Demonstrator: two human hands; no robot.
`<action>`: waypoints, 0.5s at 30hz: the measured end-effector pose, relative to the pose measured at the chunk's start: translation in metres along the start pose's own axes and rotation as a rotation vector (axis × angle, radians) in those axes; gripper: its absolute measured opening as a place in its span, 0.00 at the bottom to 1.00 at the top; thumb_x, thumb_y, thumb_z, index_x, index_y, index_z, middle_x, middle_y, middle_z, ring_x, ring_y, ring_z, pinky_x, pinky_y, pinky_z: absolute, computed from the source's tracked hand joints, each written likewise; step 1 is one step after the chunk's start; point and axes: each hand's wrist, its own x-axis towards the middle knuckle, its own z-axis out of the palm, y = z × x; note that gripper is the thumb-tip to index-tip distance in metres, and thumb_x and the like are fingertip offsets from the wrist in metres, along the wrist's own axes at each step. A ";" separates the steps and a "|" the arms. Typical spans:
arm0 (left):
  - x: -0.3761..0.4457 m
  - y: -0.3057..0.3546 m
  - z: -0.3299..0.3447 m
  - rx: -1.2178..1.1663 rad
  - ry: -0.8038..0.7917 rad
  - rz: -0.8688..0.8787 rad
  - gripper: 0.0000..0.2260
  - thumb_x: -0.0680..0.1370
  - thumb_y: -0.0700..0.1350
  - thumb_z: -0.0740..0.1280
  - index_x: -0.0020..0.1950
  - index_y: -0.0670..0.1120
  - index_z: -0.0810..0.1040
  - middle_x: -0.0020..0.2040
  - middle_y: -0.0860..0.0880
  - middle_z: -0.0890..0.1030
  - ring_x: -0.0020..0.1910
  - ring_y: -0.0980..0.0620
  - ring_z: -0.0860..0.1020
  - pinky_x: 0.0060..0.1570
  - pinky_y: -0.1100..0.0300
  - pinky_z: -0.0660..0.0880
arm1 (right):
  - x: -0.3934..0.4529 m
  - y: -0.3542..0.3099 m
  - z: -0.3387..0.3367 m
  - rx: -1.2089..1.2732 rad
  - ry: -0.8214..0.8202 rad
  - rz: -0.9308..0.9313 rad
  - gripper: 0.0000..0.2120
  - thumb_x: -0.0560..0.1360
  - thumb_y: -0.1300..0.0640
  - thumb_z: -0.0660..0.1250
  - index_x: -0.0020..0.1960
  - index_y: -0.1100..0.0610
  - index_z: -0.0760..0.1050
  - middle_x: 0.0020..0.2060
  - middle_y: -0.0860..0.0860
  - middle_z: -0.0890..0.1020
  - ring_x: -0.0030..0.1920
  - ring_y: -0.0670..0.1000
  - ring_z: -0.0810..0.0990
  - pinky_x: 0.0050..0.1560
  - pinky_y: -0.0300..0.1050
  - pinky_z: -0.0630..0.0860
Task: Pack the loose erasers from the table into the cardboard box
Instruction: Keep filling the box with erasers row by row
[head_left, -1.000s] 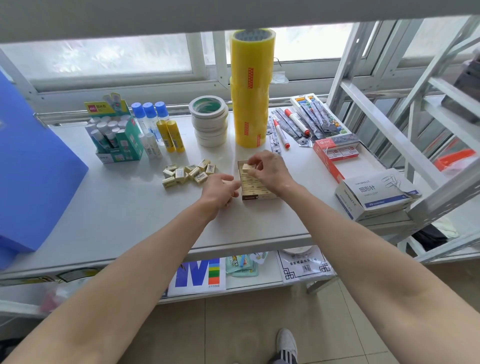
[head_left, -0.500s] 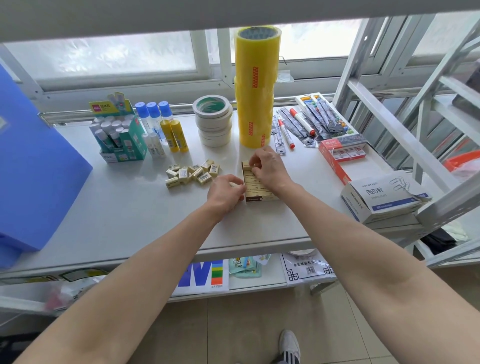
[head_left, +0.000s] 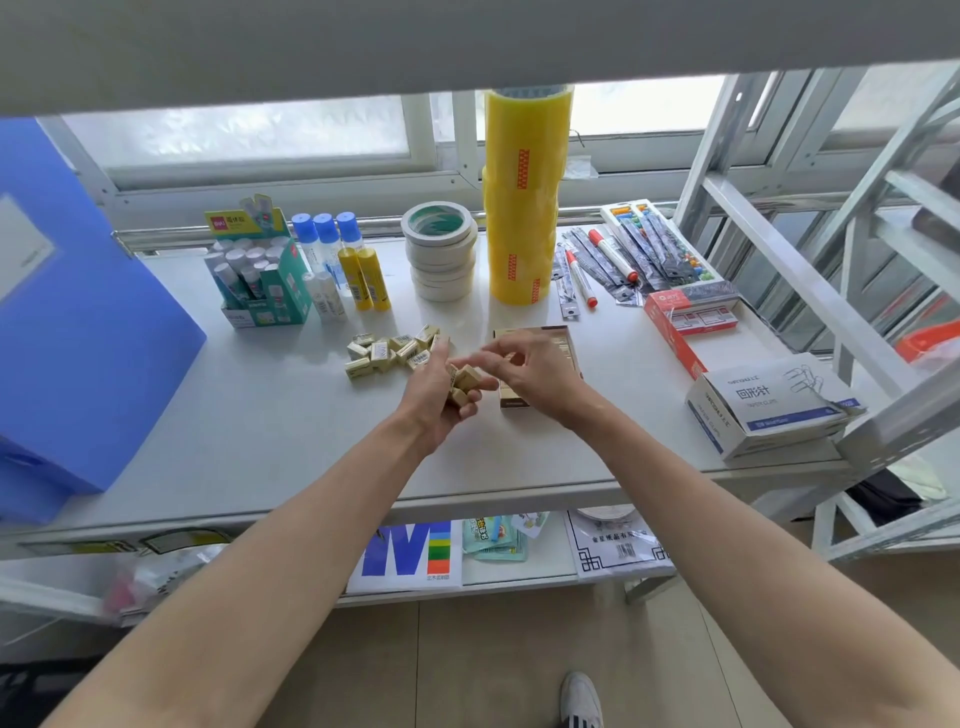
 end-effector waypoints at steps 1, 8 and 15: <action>-0.001 -0.001 0.000 0.003 -0.006 0.005 0.22 0.84 0.56 0.52 0.53 0.38 0.75 0.38 0.41 0.82 0.24 0.54 0.71 0.20 0.64 0.65 | -0.003 -0.001 0.002 -0.012 -0.042 0.004 0.15 0.71 0.41 0.70 0.48 0.50 0.84 0.41 0.45 0.81 0.40 0.44 0.77 0.43 0.43 0.74; -0.011 0.000 -0.001 0.107 -0.090 0.027 0.23 0.84 0.56 0.52 0.52 0.38 0.76 0.38 0.40 0.82 0.27 0.52 0.72 0.23 0.63 0.67 | -0.014 -0.006 -0.001 0.171 0.050 0.147 0.06 0.74 0.53 0.71 0.47 0.55 0.81 0.38 0.50 0.82 0.40 0.49 0.81 0.44 0.48 0.80; -0.013 -0.003 -0.007 0.183 -0.093 0.100 0.11 0.80 0.48 0.66 0.53 0.40 0.78 0.40 0.45 0.79 0.28 0.55 0.70 0.23 0.65 0.68 | -0.021 0.001 -0.007 0.358 0.115 0.250 0.08 0.75 0.58 0.70 0.52 0.60 0.78 0.40 0.58 0.82 0.35 0.49 0.78 0.43 0.50 0.78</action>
